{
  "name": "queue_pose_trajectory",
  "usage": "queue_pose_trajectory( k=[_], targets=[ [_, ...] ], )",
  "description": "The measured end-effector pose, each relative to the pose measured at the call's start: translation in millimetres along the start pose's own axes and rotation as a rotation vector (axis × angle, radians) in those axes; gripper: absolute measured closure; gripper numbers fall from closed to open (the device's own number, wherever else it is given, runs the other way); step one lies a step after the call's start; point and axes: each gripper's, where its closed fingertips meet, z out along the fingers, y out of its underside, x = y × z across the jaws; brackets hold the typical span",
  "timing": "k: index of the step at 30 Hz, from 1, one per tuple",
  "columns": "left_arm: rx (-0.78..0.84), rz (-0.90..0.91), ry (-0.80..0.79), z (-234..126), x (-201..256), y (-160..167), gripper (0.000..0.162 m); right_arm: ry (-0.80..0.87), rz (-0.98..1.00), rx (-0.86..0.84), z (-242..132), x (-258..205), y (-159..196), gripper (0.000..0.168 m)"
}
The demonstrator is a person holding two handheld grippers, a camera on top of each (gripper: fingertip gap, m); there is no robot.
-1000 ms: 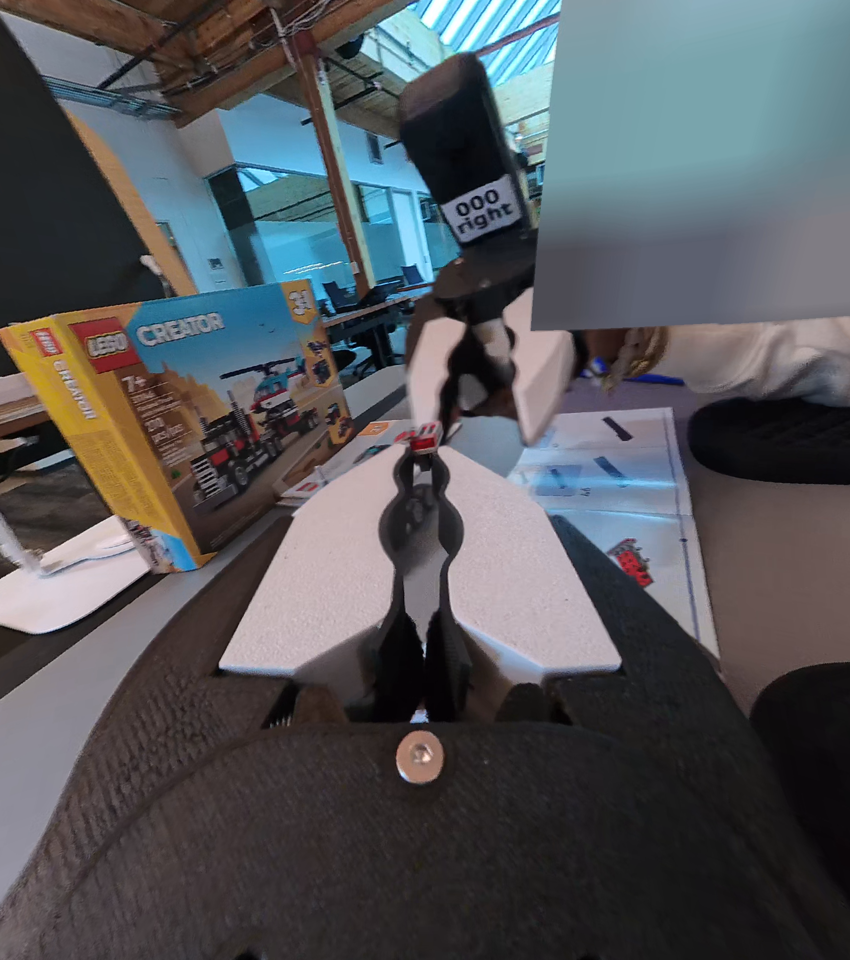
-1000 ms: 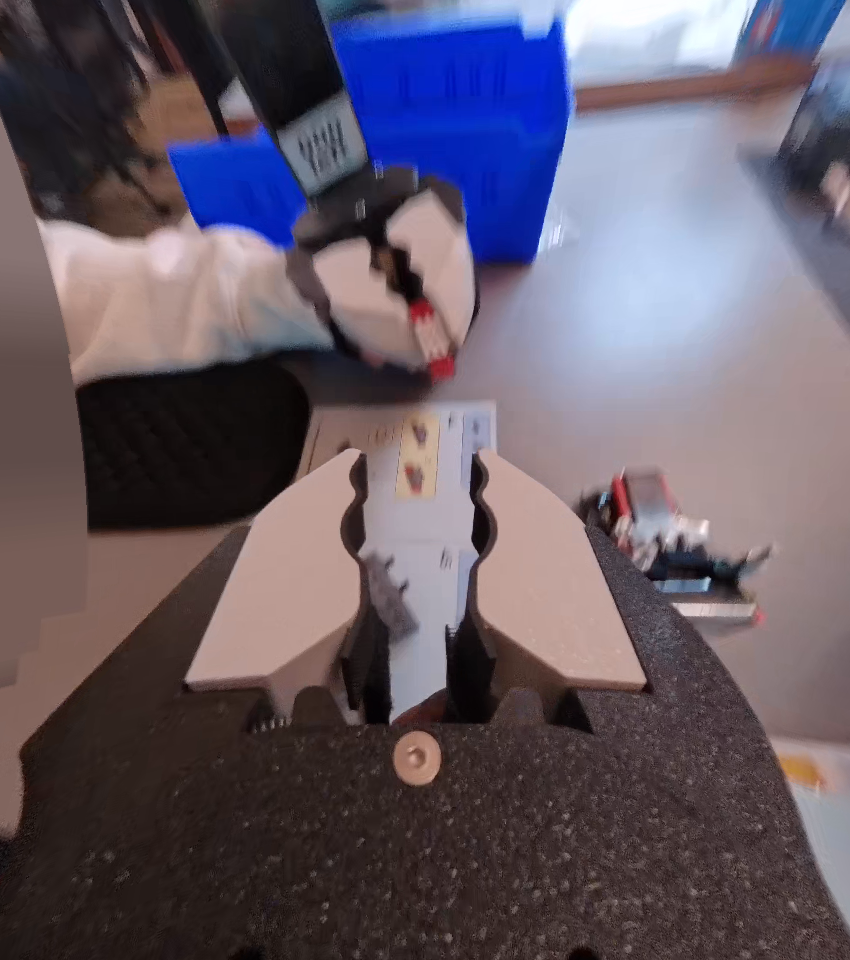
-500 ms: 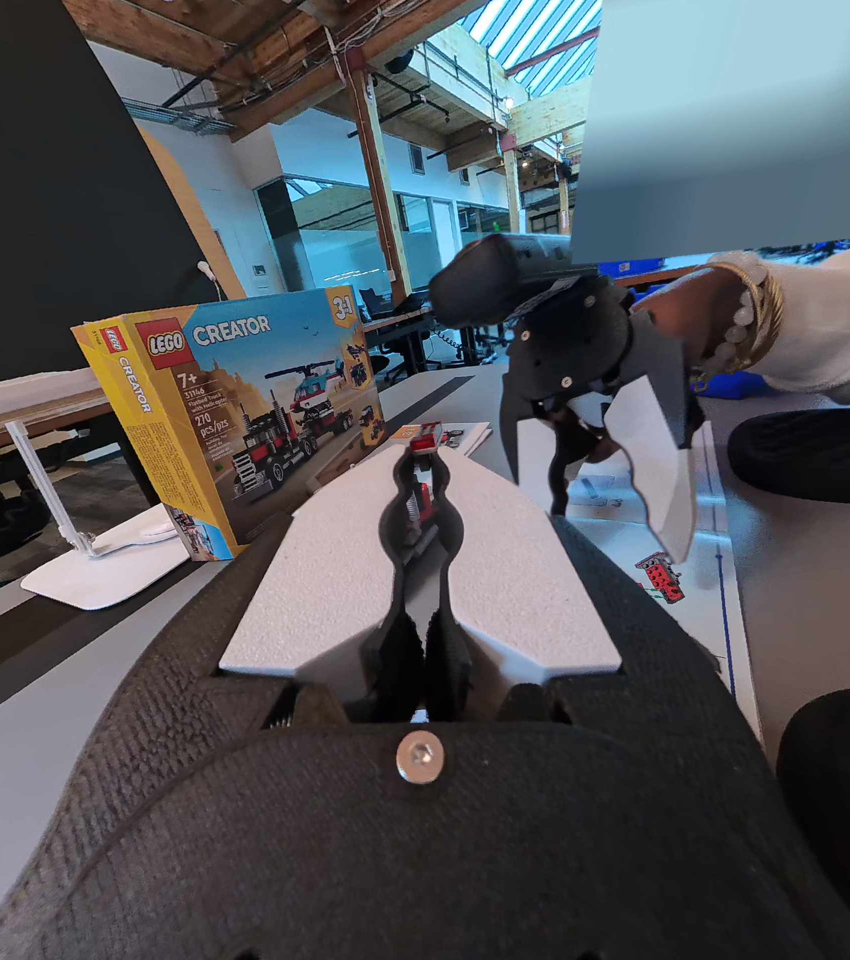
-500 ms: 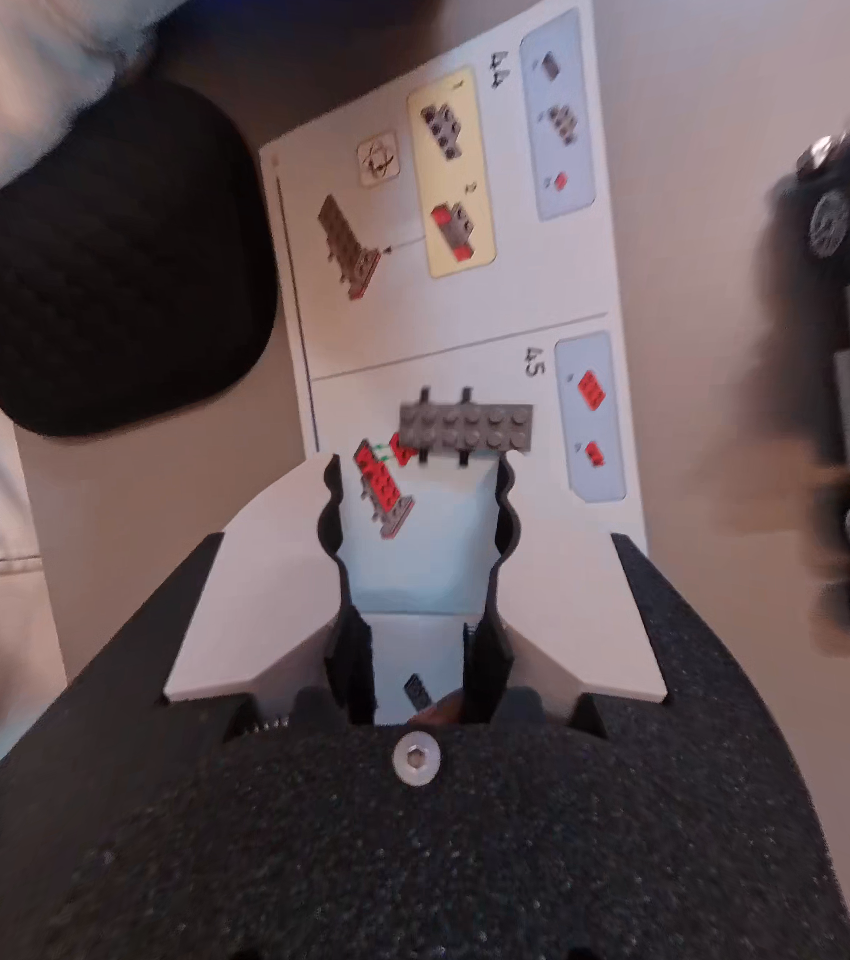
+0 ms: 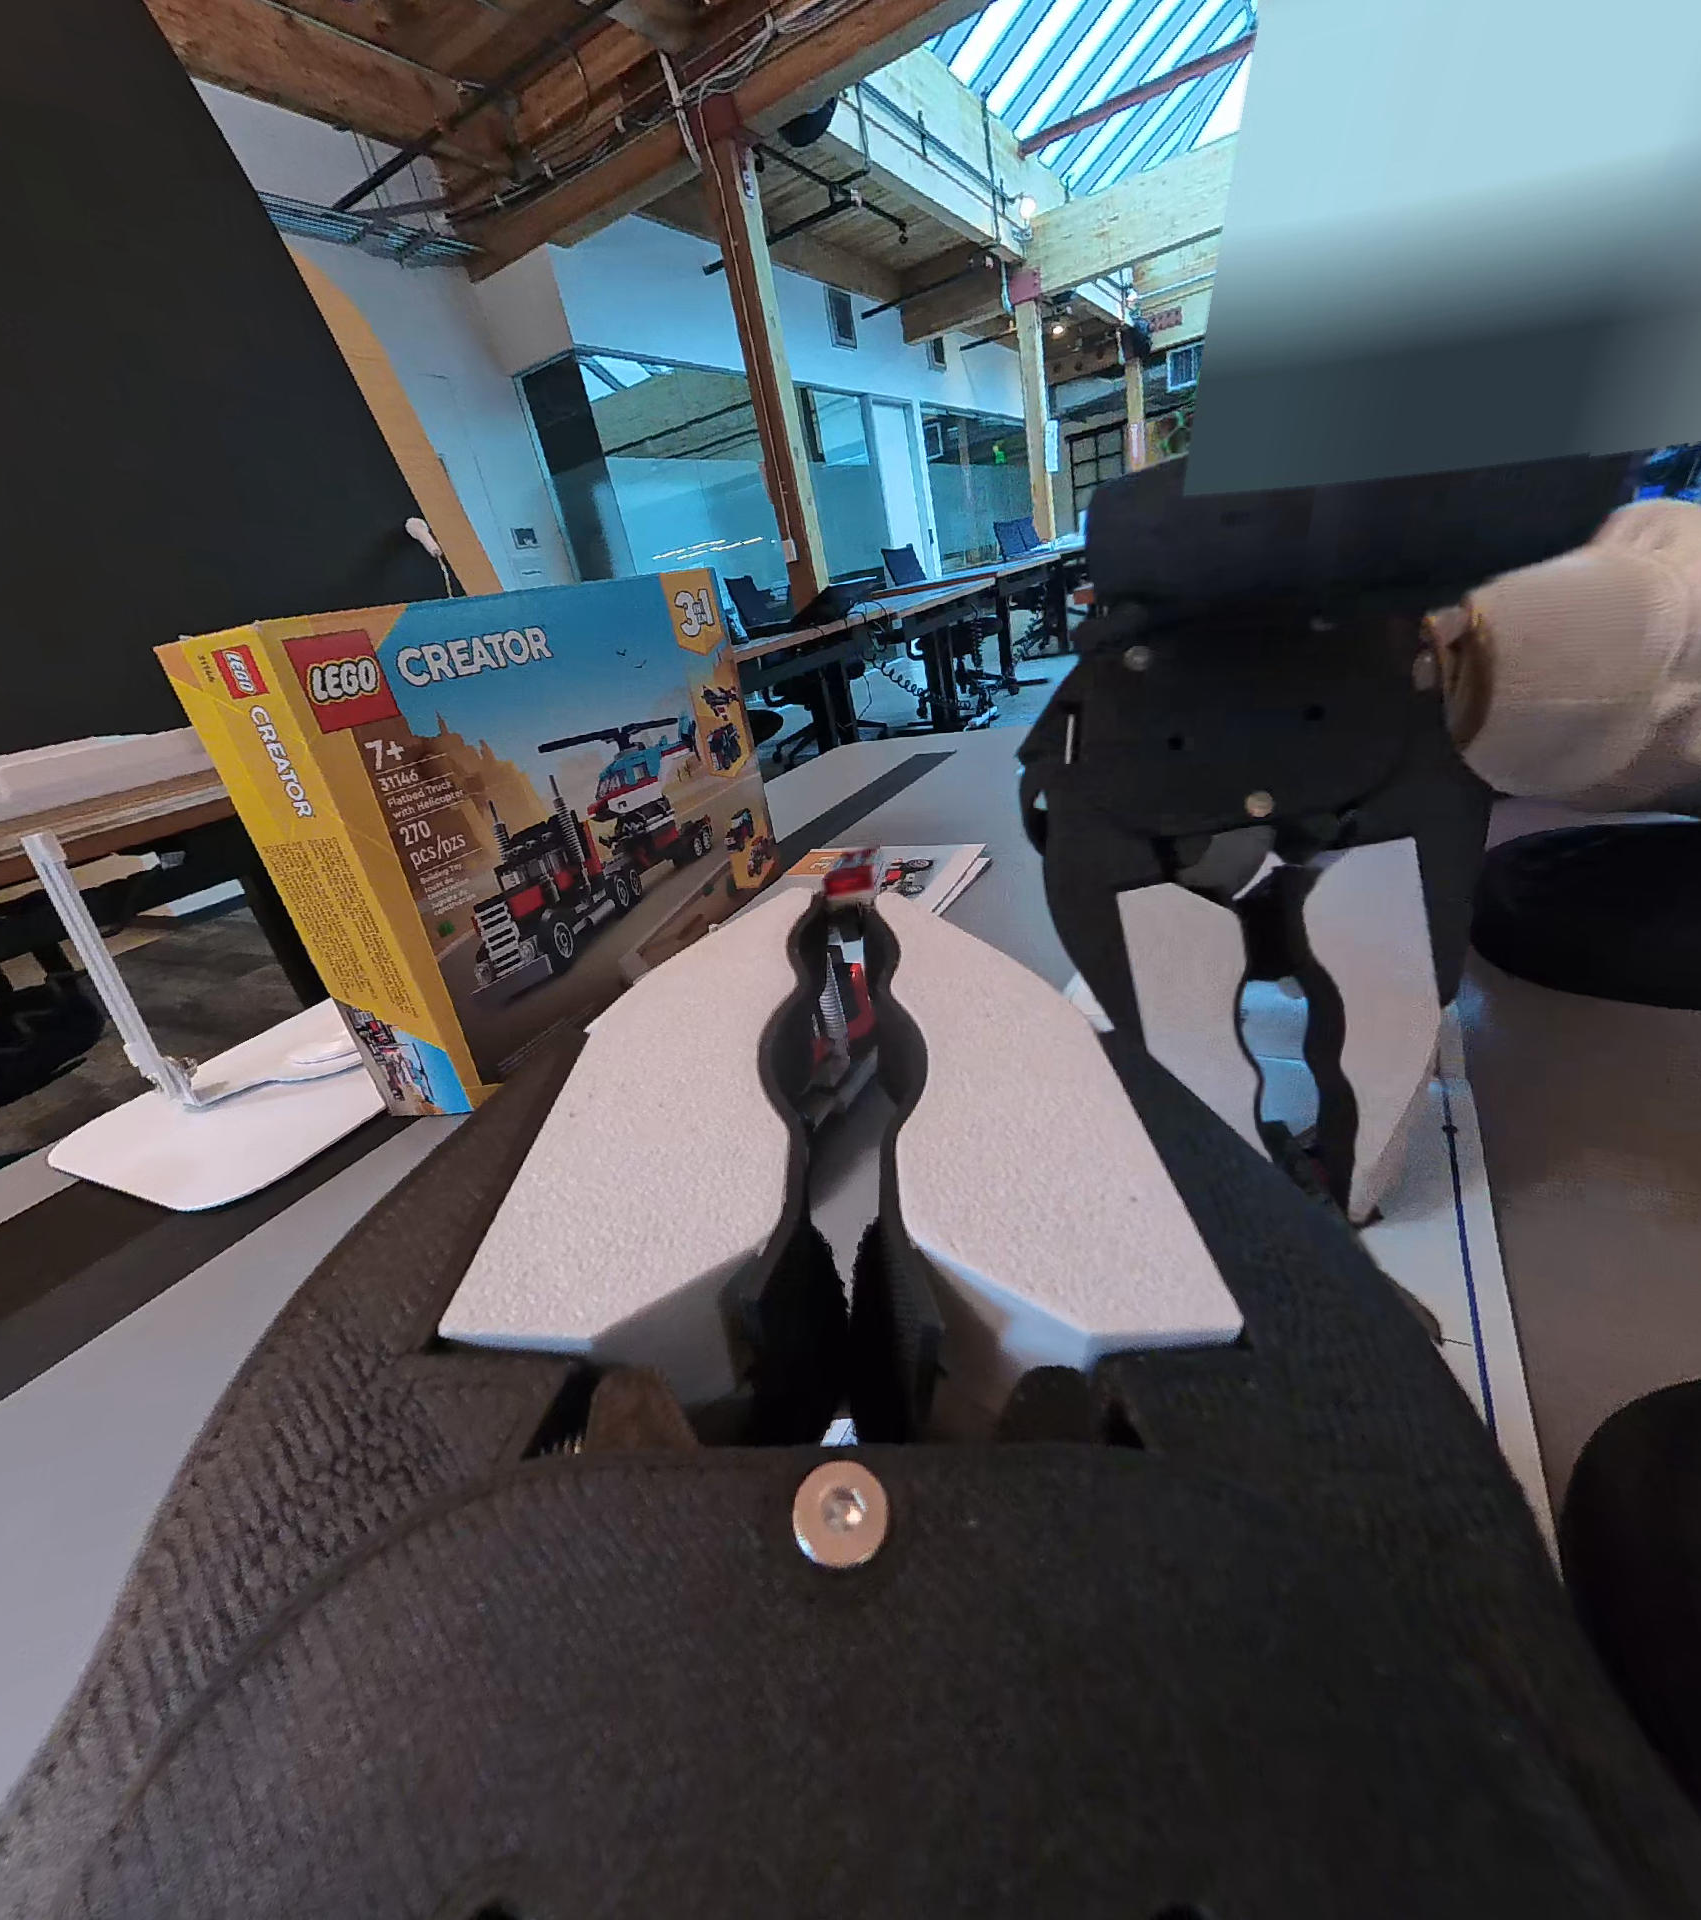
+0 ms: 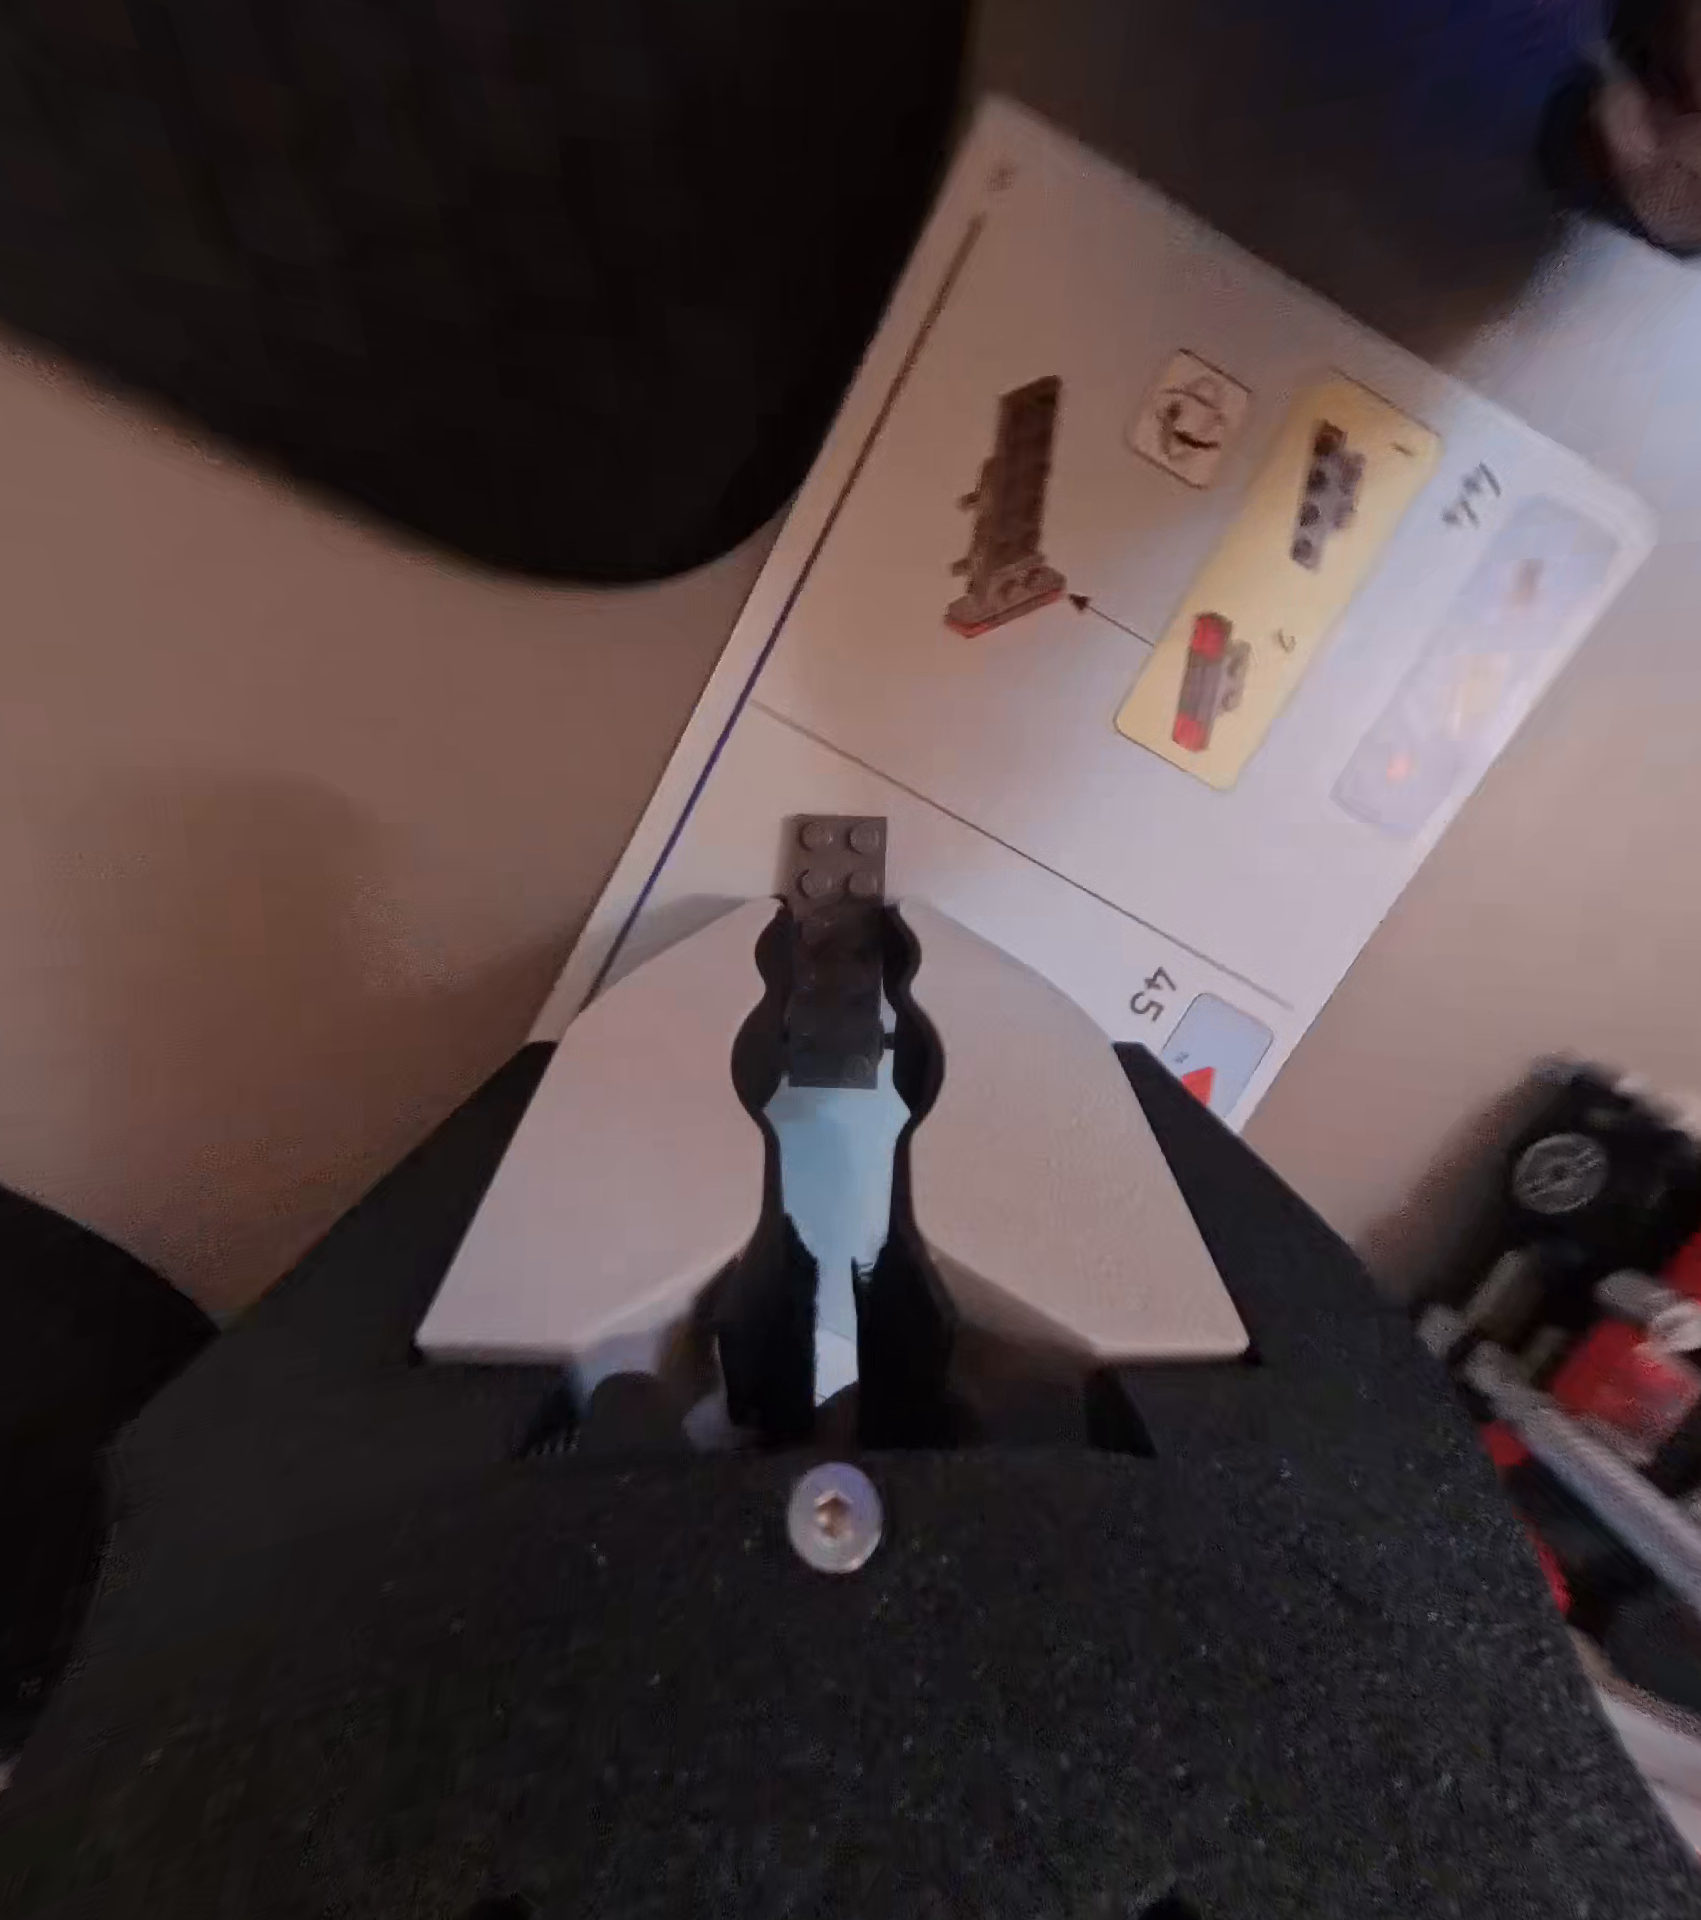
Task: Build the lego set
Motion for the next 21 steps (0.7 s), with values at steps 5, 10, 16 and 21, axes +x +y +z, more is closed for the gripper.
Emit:
queue_pose_trajectory(
  k=[5, 10, 16, 21],
  targets=[
    [0.002, 0.0, -0.006, -0.7, -0.9, -0.1, 0.157, 0.016, -0.234, -0.046, -4.1, 6.0, 6.1, 0.152],
    [0.001, -0.001, -0.001, -0.4, -0.2, 0.3, 0.157, 0.045, -0.16, 0.035, -14.7, 13.9, 4.5, 0.133],
    [0.004, 0.005, 0.026, 3.5, 6.1, -0.1, 0.157, 0.229, 0.32, 0.519, -66.8, 52.0, -8.0, 0.136],
    [-0.005, 0.026, 0.04, 7.6, 11.6, 1.0, 0.157, 0.355, 0.381, 0.899, -120.2, 65.1, -32.8, 0.144]
  ],
)
